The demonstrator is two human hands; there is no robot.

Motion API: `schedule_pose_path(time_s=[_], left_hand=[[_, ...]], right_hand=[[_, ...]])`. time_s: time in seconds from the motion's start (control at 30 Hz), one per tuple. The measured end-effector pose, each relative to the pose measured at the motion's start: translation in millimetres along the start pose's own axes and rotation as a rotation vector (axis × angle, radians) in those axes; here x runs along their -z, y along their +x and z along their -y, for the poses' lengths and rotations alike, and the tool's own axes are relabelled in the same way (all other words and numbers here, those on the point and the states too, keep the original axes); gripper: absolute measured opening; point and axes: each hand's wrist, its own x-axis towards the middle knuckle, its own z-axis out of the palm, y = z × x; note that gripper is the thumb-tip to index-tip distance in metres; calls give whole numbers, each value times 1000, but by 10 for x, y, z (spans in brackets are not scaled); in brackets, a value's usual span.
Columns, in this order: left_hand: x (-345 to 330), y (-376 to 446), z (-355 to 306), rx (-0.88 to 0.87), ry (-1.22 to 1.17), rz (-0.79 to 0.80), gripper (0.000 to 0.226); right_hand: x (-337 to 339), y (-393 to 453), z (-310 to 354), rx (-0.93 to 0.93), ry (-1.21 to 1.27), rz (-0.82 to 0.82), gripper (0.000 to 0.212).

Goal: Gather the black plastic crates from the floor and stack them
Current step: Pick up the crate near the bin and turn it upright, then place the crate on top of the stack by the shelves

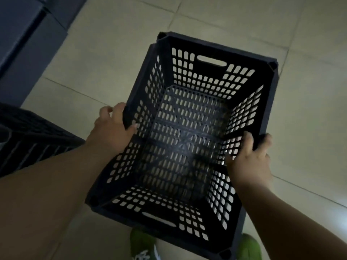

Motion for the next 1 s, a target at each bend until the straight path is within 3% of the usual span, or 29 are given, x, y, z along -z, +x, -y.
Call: schedule_pose_path(time_s=[0.1, 0.23, 0.43, 0.73, 1.0], left_hand=[[-88, 149, -66, -66, -101, -32, 64], [-114, 243, -203, -159, 89, -97, 74], [161, 112, -435, -36, 218, -58, 79], [1632, -742, -1093, 48, 71, -30, 84], [3178, -1865, -2058, 114, -46, -215, 74]], right_hand=[[-59, 98, -28, -60, 16, -69, 68], [-37, 124, -35, -30, 41, -67, 83], [467, 191, -1, 64, 69, -81, 87], [2426, -190, 195, 283, -4, -129, 86], [4620, -881, 241, 442, -6, -253, 78]])
